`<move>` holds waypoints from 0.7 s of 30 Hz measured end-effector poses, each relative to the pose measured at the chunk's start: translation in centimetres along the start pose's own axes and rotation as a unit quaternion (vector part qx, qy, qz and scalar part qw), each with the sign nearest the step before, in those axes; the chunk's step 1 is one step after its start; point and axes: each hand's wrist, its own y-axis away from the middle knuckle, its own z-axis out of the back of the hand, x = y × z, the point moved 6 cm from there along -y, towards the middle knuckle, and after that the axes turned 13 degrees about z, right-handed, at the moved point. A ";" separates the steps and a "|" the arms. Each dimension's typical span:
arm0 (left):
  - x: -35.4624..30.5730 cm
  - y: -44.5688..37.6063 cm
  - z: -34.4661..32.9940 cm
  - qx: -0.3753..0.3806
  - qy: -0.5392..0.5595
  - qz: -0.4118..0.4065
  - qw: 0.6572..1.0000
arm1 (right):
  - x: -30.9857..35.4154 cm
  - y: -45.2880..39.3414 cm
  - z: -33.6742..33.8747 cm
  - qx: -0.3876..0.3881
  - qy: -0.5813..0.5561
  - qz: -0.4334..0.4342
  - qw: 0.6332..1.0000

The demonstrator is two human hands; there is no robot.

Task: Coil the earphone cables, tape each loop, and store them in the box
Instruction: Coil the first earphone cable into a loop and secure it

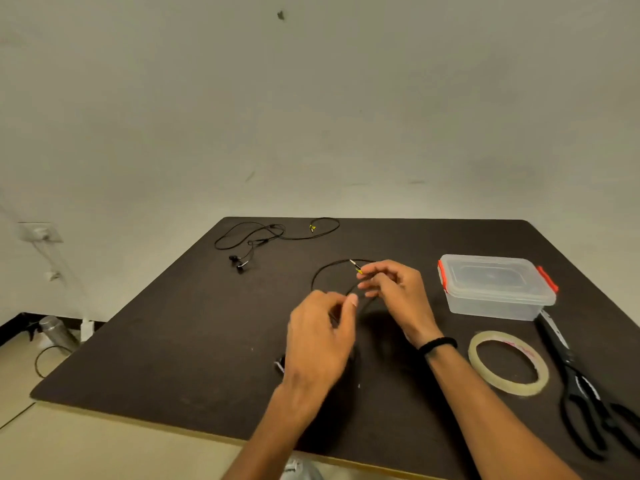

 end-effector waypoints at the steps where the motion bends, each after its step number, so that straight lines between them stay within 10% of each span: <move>1: 0.5 -2.0 0.0 -0.009 0.038 0.038 0.999 | 0.4 0.0 0.0 -0.011 -0.074 -0.014 0.997; 7: 1.9 -10.3 -3.3 0.141 0.213 0.175 0.951 | 1.7 -0.3 0.5 -0.032 -0.236 -0.033 0.971; 12: 0.6 -13.9 -0.5 -0.039 -0.001 0.102 0.994 | 1.7 -1.4 1.4 -0.074 -0.171 0.027 0.982; 17: -1.5 -14.3 -3.7 0.219 0.133 0.004 0.967 | 1.3 -3.5 0.7 -0.057 -0.161 0.023 0.985; 21: -1.0 -13.5 -5.1 0.230 0.261 0.000 0.938 | 1.1 -4.3 0.1 -0.017 -0.127 0.029 0.991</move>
